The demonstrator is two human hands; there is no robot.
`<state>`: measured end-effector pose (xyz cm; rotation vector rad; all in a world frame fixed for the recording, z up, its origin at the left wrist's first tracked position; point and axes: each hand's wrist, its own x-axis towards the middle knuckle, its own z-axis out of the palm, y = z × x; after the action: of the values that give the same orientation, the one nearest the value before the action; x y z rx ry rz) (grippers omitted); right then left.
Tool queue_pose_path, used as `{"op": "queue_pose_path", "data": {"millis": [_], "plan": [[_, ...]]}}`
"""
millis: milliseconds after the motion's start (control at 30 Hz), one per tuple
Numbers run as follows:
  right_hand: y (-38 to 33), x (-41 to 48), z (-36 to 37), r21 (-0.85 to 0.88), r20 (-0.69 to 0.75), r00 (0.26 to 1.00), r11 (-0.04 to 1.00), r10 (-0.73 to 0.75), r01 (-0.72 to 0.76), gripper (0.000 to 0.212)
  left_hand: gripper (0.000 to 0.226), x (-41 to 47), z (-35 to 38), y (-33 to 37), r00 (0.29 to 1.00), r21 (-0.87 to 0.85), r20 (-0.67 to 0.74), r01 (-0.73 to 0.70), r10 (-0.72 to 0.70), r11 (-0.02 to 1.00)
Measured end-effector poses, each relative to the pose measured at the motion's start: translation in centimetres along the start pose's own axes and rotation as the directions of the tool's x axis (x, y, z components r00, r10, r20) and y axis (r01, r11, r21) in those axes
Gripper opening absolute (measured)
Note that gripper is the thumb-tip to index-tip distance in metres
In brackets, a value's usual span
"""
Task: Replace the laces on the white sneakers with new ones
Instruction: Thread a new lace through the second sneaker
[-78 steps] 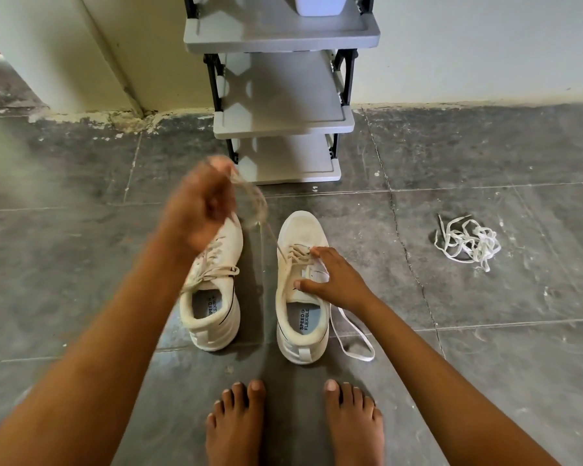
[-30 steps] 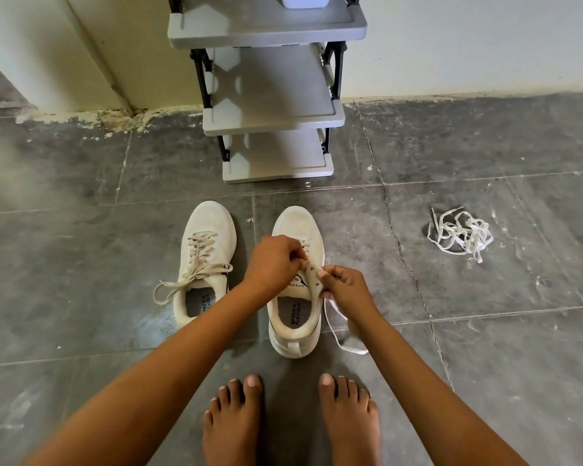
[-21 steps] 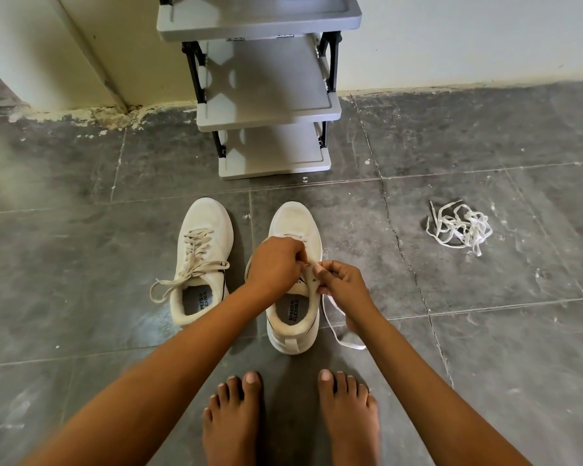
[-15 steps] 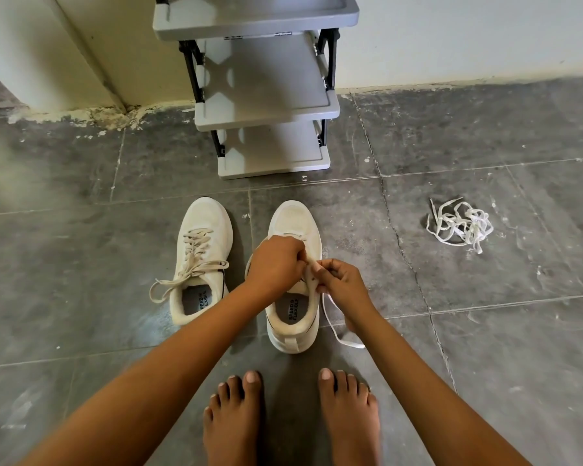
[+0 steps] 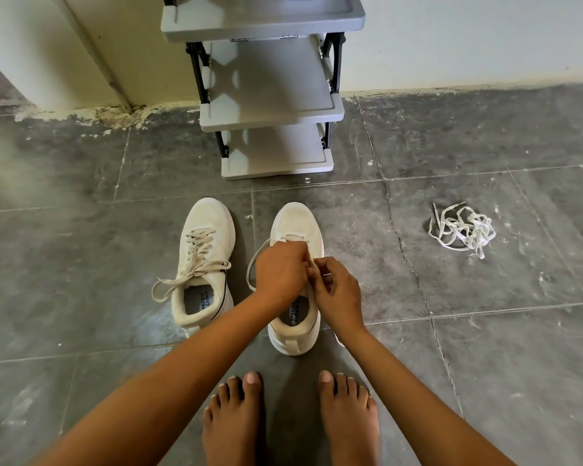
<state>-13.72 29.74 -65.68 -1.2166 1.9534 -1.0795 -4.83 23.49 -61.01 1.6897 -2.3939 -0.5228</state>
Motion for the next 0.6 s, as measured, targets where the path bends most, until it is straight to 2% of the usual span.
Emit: {"op": "queue_pose_path", "data": {"millis": [100,267,433,600], "plan": [[-0.05,-0.07,-0.14,0.05,0.01,0.999,0.998,0.035,-0.036,0.016,0.013,-0.03,-0.18,0.07,1.0,-0.095,-0.012,0.013,-0.014,0.995],[-0.26,-0.01,-0.4,0.125,0.048,0.994,0.987,0.097,-0.102,0.016,0.02,0.21,-0.44,-0.19,0.999,-0.124,0.045,0.02,-0.015,0.992],[-0.41,0.02,-0.34,0.156,0.032,0.99,0.977,0.139,-0.142,0.018,0.012,0.73,-0.77,-0.27,0.994,-0.101,0.099,0.044,-0.034,0.994],[-0.29,0.12,-0.3,0.188,0.032,0.987,0.969,0.157,-0.161,0.018,0.013,0.35,-0.06,0.18,0.993,-0.064,0.116,0.046,-0.038,0.997]]}}
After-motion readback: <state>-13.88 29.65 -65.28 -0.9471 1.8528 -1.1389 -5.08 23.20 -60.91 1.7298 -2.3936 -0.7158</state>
